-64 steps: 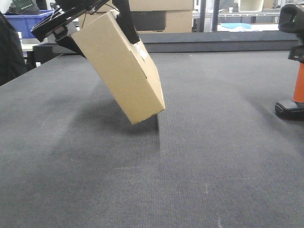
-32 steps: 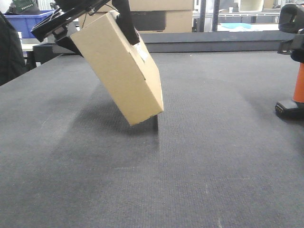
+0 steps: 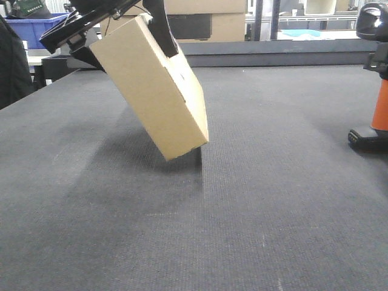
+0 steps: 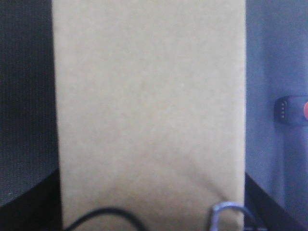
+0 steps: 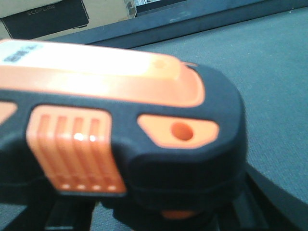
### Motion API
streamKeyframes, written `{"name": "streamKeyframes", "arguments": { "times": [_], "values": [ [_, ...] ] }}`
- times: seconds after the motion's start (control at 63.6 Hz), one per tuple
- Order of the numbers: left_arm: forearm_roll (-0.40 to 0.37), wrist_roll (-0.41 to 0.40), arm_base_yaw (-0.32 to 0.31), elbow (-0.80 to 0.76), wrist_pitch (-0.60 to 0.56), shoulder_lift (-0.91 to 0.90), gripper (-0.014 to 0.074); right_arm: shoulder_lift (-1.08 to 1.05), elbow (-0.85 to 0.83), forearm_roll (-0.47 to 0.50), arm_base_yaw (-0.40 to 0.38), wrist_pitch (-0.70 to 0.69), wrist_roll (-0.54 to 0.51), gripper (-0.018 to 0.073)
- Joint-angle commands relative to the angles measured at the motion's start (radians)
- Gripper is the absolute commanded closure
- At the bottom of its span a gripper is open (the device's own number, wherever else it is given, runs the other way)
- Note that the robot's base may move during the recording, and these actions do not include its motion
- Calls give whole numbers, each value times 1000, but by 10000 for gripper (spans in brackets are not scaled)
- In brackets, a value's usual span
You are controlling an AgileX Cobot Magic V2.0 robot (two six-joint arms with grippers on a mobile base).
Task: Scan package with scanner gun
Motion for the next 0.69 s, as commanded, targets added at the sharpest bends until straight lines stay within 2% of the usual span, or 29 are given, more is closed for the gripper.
{"name": "streamKeyframes", "arguments": {
  "times": [0.0, 0.126, 0.267, 0.441, 0.503, 0.582, 0.677],
  "values": [
    [-22, 5, -7, -3, 1, -10, 708, -2, -7, -4, 1, -76, -48, 721],
    [-30, 5, -7, -3, 29, -10, 708, -31, -28, -6, 1, -61, -200, 721],
    [-30, 5, -7, -3, 52, -10, 708, -77, -73, -3, 1, 37, -461, 721],
    [-30, 5, -7, -3, 54, -10, 708, -90, -105, 8, 1, 101, -633, 721],
    [-30, 5, -7, -3, 54, -10, 708, -90, -107, 22, 1, 103, -638, 721],
    [-30, 5, -7, -3, 54, -10, 708, -90, -107, 27, 1, 101, -597, 721],
    [-30, 5, -7, -3, 54, -10, 708, -90, -107, 27, 1, 92, -405, 721]
  ]
}}
